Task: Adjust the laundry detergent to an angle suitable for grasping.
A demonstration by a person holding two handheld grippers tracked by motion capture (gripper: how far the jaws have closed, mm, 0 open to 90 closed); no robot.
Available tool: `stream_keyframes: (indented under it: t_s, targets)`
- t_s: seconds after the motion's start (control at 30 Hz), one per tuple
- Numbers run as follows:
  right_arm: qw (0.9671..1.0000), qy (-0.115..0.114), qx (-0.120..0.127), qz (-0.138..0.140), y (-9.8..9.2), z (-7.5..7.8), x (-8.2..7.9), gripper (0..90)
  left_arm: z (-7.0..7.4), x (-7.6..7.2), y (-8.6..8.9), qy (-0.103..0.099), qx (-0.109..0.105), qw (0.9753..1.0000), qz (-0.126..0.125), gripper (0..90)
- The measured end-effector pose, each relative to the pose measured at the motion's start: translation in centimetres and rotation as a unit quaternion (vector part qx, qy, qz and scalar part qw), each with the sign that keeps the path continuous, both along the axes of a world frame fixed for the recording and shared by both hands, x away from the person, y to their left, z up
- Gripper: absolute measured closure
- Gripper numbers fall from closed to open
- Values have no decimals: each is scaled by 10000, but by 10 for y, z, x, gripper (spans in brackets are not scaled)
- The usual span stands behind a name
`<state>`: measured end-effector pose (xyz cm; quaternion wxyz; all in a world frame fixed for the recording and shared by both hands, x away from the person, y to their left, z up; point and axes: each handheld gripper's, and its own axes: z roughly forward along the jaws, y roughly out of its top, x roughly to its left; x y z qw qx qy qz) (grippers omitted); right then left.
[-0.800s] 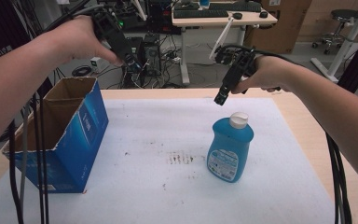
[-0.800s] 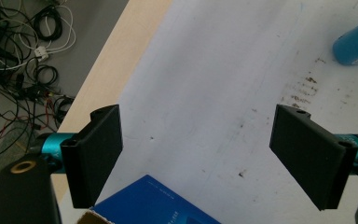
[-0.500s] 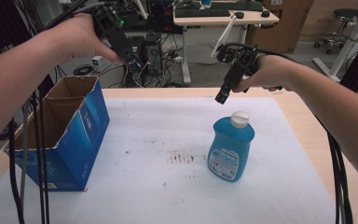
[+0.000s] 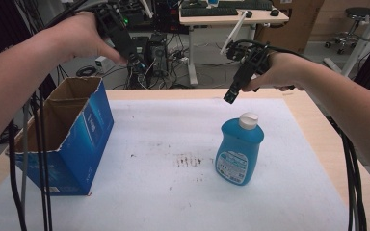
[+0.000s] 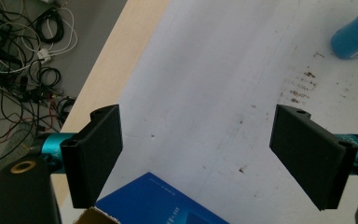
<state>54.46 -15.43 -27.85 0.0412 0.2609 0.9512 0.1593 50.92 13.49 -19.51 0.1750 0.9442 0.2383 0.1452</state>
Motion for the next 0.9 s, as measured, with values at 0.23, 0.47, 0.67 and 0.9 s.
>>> stream_keyframes:
  t_s: [0.23,0.47,0.67,0.9]
  targets:
    - [10000,-18,23,4,-1,2,-2,203,0,-1,-1,5,22,10000,-43,172]
    - [9999,-58,83,-5,-5,6,-4,203,0,-2,-2,3,57,9999,-90,172]
    - [9999,-61,88,-6,-6,5,-3,203,-1,-2,-2,-6,61,9999,-114,172]
    - [9999,-52,113,-11,-6,6,-4,203,-1,-3,-5,-10,59,9999,-149,172]
